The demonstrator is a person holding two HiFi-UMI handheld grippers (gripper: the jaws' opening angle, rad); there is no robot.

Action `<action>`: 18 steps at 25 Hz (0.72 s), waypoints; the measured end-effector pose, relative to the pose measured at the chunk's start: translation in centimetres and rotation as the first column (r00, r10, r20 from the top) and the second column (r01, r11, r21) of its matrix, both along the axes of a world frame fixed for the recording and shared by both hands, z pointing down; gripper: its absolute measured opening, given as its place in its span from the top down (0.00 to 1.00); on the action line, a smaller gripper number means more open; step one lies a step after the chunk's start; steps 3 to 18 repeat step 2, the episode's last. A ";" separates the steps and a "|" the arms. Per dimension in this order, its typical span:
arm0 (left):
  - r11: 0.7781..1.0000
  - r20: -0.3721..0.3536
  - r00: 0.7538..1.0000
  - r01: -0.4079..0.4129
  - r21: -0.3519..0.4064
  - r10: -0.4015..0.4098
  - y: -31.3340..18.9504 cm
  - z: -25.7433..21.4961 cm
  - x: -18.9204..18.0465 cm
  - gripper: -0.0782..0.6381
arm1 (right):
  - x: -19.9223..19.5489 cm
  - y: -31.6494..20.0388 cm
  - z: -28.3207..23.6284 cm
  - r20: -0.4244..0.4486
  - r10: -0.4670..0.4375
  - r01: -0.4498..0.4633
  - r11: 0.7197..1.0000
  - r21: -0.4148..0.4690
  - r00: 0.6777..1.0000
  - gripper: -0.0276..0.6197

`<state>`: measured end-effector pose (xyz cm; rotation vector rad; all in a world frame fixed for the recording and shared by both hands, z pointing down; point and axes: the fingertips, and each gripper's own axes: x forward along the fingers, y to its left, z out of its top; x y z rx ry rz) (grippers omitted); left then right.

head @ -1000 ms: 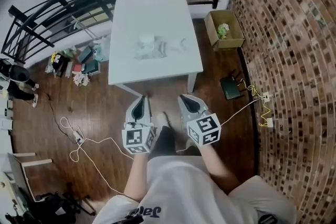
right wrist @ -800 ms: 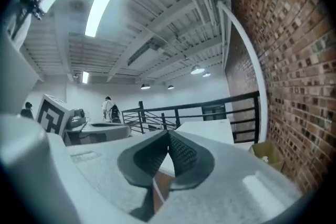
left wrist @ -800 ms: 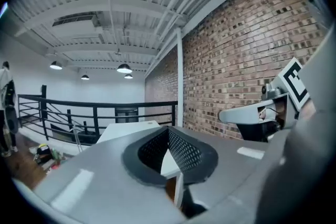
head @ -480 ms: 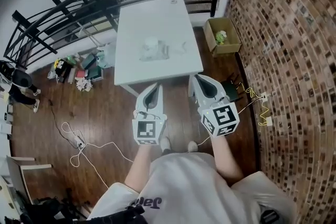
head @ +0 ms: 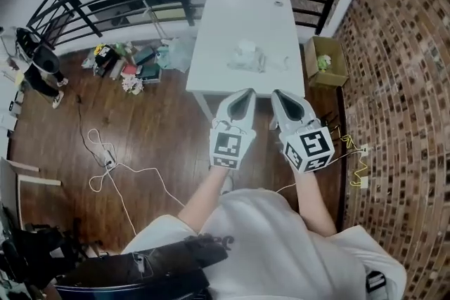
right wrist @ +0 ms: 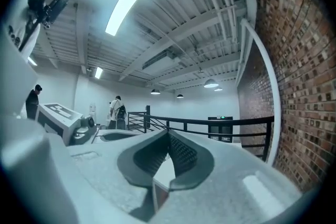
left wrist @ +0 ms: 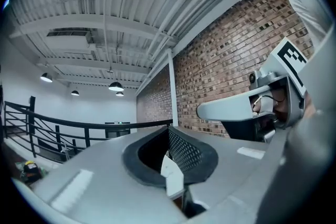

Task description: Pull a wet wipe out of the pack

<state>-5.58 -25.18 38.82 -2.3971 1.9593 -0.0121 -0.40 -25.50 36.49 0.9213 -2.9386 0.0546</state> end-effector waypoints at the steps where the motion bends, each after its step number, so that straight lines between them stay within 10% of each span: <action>1: 1.000 -0.007 1.000 -0.007 -0.003 0.007 0.2 0.0 -0.2 0.87 | -0.6 0.5 -0.1 -0.006 -0.006 0.006 1.000 0.002 1.000 0.97; 18: 1.000 -0.013 1.000 -0.014 -0.007 0.014 0.5 0.0 -0.4 0.87 | -1.2 0.9 -0.2 -0.012 -0.013 0.013 1.000 0.004 1.000 0.97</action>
